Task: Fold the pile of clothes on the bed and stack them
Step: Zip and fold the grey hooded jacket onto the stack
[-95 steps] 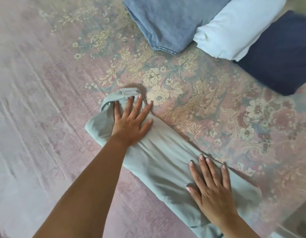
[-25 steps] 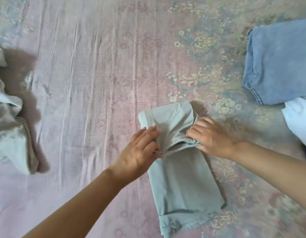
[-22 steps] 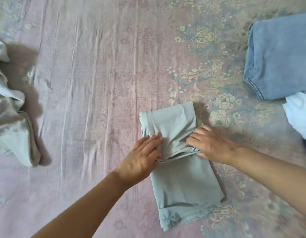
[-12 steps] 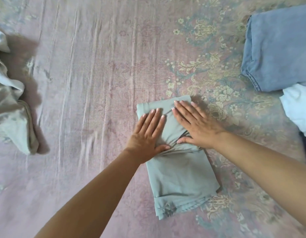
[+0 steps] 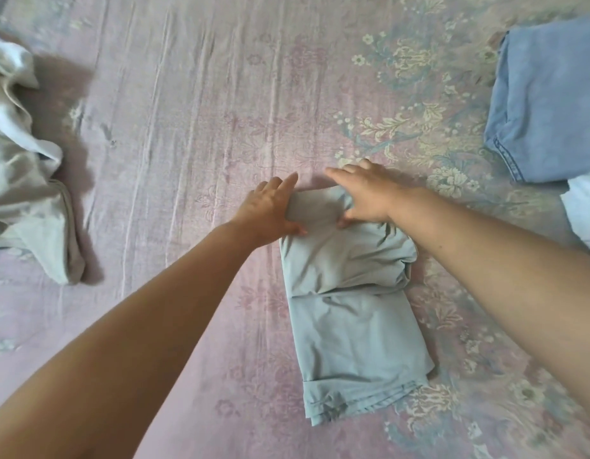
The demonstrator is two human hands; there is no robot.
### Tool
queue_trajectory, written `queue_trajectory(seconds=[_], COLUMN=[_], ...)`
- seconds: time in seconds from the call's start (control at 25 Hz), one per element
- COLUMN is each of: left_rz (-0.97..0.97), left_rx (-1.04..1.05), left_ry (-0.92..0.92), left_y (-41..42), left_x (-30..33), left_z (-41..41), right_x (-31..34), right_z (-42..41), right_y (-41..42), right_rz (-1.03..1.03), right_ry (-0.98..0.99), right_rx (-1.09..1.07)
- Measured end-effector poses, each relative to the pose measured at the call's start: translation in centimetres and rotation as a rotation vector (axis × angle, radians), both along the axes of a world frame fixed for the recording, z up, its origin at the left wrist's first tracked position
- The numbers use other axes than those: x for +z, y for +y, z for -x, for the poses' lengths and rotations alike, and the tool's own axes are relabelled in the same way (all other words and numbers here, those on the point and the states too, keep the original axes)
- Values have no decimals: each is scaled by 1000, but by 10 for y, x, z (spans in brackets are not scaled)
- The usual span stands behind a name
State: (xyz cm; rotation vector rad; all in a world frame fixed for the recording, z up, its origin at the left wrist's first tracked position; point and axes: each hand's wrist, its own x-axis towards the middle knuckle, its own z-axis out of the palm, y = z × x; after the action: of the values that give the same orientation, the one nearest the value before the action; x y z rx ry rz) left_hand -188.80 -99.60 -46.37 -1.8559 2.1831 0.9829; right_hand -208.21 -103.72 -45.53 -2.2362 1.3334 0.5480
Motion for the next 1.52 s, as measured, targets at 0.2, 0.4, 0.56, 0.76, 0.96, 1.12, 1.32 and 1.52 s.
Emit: queue_trajectory(seconds=[0.2,0.4,0.56,0.76,0.96,1.12,1.32,1.52], left_rz=[64,402,738,868,680,617,607,706], left_rx=[-58,-117,-271,-495,-533,-499,-444,-89], left_ry=[-134,-177,-18,55,-28,68,71,133], left_y=[-14,-48,-20,93,153,165,164,135], left_x=[8,37,53,21,-18,-20,-10,12], left_z=[7,-9,-20,-30,-17,-23,-21,13], right_x=[-1,30,47,7,-24,-23,-18,-14], right_z=[-11,-13,-1,25,45,53,56,0], right_y=[-9,-33,-3,109,162,174,177,177], right_rz=[-68,167,544,759,687,759,806,789], right_ry=[-123,-214,-372,-310,-140,-115,-79,-243], right_rx=[-93,-130,63,523,511,352,146,-280])
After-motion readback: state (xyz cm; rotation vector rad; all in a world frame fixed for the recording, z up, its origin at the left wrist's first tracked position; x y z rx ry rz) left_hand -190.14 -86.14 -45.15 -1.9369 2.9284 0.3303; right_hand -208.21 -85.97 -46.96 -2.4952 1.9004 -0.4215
